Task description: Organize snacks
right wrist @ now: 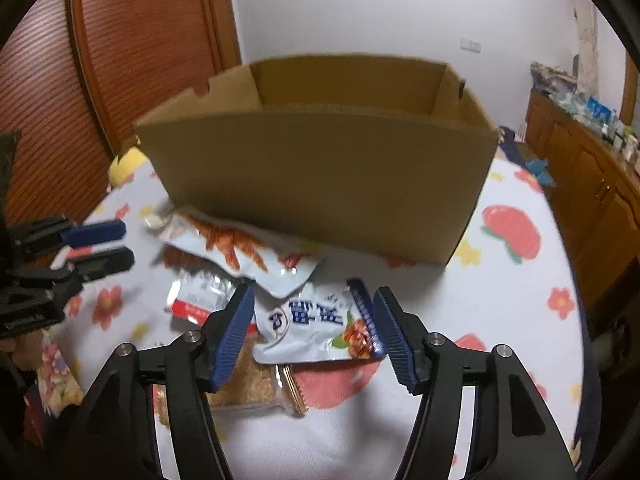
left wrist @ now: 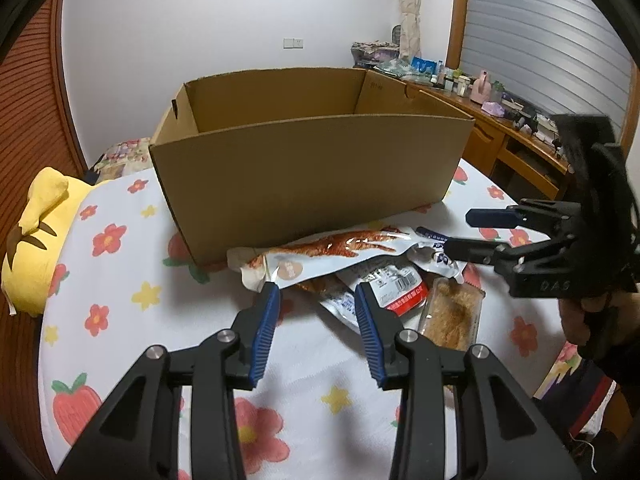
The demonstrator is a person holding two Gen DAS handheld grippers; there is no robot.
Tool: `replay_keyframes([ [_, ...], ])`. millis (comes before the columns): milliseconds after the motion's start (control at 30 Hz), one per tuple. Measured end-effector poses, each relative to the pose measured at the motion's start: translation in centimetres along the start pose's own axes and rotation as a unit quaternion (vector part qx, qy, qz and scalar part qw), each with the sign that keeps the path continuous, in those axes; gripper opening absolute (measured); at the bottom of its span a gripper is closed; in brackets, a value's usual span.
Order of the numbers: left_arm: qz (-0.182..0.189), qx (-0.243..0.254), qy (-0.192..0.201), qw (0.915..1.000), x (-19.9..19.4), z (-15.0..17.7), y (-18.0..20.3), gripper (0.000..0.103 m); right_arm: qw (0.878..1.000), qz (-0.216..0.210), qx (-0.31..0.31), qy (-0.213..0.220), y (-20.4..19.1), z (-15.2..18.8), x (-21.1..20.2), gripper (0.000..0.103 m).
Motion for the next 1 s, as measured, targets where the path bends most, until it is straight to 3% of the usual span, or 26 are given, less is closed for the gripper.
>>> replay_keyframes([
  [167,0.001,-0.001,-0.006,1.0000,0.2,0.6,0.1,0.039,1.000,0.003,-0.007,-0.021,0.1,0.7,1.6,0.072],
  [333,0.002,-0.005,-0.008,1.0000,0.0,1.1,-0.2,0.039,0.999,-0.004,-0.005,-0.035,0.6,0.9,2.6,0.085],
  [500,0.010,-0.010,-0.012,0.9998,0.1,1.5,0.0,0.039,0.999,-0.002,-0.003,-0.054,1.2,1.4,3.5,0.088],
  [767,0.045,0.006,-0.016,0.9989,0.0,2.2,2.9,0.039,0.997,0.013,-0.038,-0.064,1.4,1.6,3.6,0.089],
  [1000,0.075,0.049,-0.025,0.9956,0.8,2.3,6.4,0.039,0.996,0.013,-0.053,-0.073,1.7,1.9,3.4,0.085],
])
Point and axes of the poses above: each gripper's, at about its wrist camera, not at the fingertips, and x roughly the way its jaws point, y to its right, z to its underside, the point moved 6 cm from there along x, roughly the way its jaws point, and after that the axes turned 3 degrees about -x, right-handed, at the moved point
